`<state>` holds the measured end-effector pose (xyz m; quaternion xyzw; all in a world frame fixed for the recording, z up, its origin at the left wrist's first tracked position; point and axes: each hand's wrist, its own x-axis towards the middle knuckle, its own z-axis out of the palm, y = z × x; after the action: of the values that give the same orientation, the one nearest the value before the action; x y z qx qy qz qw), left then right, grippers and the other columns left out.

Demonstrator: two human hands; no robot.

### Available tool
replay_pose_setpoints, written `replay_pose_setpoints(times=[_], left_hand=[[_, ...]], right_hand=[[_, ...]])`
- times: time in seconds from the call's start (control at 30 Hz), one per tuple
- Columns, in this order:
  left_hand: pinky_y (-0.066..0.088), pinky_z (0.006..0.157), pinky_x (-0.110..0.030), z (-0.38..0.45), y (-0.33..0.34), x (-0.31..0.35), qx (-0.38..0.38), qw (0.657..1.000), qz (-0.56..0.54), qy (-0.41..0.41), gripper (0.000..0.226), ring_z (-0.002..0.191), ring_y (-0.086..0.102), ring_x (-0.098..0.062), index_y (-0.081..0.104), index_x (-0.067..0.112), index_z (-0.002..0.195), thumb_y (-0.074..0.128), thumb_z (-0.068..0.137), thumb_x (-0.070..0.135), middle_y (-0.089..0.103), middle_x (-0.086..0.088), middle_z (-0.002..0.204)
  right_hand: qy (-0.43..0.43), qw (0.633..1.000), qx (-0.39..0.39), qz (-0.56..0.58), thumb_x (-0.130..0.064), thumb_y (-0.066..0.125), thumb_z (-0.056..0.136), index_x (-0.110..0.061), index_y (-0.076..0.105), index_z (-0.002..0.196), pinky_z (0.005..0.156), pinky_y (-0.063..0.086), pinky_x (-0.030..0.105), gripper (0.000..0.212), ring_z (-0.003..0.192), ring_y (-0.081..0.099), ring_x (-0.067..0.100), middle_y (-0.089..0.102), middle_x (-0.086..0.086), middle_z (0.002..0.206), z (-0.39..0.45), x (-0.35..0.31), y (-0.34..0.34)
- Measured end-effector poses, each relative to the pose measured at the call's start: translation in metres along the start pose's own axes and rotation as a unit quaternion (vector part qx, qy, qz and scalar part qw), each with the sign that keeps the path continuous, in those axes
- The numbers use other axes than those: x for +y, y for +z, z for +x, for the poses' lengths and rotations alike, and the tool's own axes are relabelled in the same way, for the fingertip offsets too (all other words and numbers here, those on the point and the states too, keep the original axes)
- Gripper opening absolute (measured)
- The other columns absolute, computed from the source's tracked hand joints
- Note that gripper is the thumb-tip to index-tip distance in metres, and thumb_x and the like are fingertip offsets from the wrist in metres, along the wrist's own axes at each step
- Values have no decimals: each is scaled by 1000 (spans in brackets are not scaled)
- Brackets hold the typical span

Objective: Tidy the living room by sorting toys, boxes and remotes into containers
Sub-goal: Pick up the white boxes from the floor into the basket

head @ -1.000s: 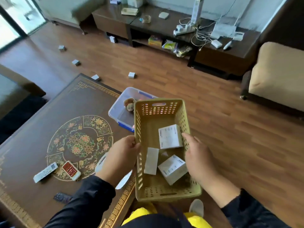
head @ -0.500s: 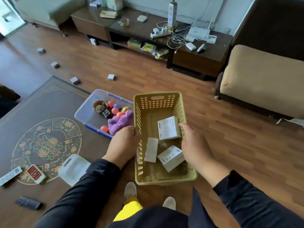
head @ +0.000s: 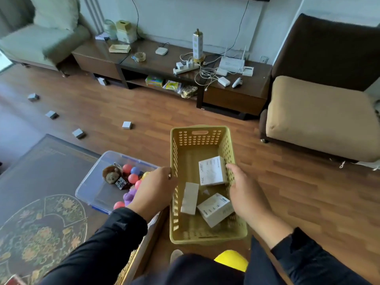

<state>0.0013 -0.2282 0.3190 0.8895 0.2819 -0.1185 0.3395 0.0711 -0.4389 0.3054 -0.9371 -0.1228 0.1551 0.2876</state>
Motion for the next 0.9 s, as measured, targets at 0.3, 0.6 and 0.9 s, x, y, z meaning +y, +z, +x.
replay_pose_setpoints(times=[0.3, 0.6, 0.9], left_hand=[[44, 51, -29, 86, -27, 25, 42, 999, 0, -24, 23, 55, 57, -16, 52, 19, 66, 53, 89, 21, 61, 3, 60], [57, 64, -31, 165, -20, 67, 109, 980, -81, -146, 22, 69, 68, -14, 67, 23, 87, 50, 96, 34, 72, 6, 78], [62, 74, -42, 198, -20, 89, 153, 935, -176, -266, 21, 80, 73, -19, 67, 25, 96, 50, 90, 36, 74, 4, 86]], right_hand=[[-35, 999, 1, 5, -5, 36, 98, -30, 38, 148, 76, 54, 29, 55, 109, 60, 18, 55, -2, 138, 105, -20, -11], [-132, 983, -124, -41, -12, 32, 104, -32, 32, 150, 66, 54, 19, 50, 104, 62, 15, 56, -1, 134, 251, -21, -37], [-229, 946, -221, -67, -9, 33, 101, -30, 43, 142, 60, 45, 16, 47, 97, 56, 10, 57, -4, 129, 352, -54, -48]])
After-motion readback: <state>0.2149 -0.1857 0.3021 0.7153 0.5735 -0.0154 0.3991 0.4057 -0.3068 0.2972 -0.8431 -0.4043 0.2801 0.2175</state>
